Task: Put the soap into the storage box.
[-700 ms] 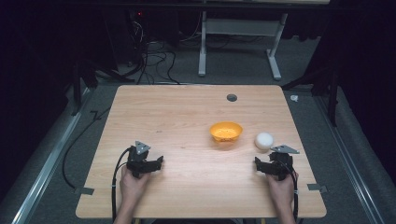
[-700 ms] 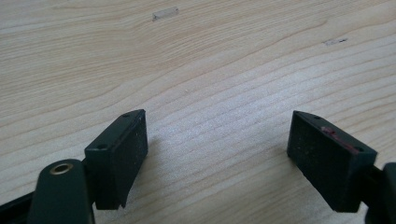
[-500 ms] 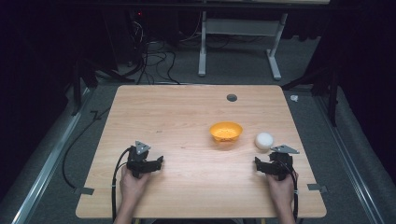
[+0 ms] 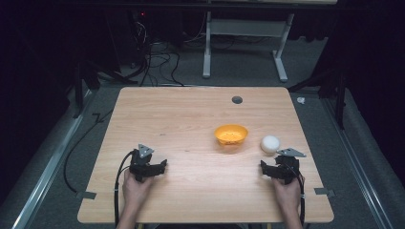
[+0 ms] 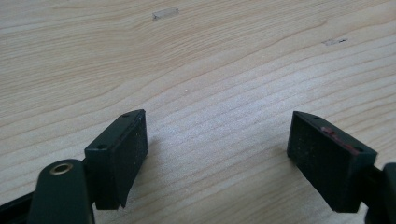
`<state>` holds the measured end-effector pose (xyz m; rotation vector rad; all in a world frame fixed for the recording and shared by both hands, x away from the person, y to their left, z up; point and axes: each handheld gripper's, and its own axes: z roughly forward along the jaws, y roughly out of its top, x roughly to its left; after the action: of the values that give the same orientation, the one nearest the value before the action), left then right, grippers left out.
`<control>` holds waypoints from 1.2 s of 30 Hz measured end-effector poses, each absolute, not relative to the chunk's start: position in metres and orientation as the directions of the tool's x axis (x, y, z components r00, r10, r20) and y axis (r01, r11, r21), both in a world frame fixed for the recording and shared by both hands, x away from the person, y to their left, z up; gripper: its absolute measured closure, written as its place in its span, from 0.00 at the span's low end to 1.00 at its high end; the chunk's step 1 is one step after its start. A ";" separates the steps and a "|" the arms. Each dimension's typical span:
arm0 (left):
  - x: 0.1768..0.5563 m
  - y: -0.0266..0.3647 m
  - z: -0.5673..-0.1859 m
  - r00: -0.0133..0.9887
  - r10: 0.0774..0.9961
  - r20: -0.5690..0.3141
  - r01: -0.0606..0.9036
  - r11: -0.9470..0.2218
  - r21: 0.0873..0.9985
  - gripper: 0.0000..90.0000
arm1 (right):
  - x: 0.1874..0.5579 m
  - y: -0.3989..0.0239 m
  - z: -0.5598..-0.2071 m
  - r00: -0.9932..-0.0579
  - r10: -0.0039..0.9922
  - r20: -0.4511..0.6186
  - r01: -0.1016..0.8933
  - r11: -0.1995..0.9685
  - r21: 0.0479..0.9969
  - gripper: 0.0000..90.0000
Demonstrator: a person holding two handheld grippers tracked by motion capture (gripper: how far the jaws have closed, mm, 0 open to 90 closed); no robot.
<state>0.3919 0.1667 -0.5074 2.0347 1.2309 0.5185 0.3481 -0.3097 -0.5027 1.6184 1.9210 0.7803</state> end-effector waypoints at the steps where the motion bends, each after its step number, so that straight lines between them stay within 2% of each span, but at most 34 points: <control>1: 0.392 0.167 -0.507 0.470 0.883 -0.016 0.606 -0.309 0.733 0.23 | 0.348 -0.310 -0.503 -0.163 0.986 -0.016 0.696 0.127 0.707 0.16; 28: 0.392 0.167 -0.507 0.471 0.882 -0.017 0.605 -0.310 0.733 0.23 | 0.348 -0.312 -0.502 -0.179 0.984 -0.012 0.695 0.135 0.706 0.17; 36: 0.392 0.167 -0.507 0.471 0.882 -0.015 0.605 -0.310 0.733 0.23 | 0.350 -0.317 -0.493 -0.171 0.985 0.003 0.686 0.117 0.718 0.18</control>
<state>0.3918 0.1666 -0.5074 2.0350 1.2303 0.5181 0.3503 -0.3169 -0.4926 1.6157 1.9171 0.8151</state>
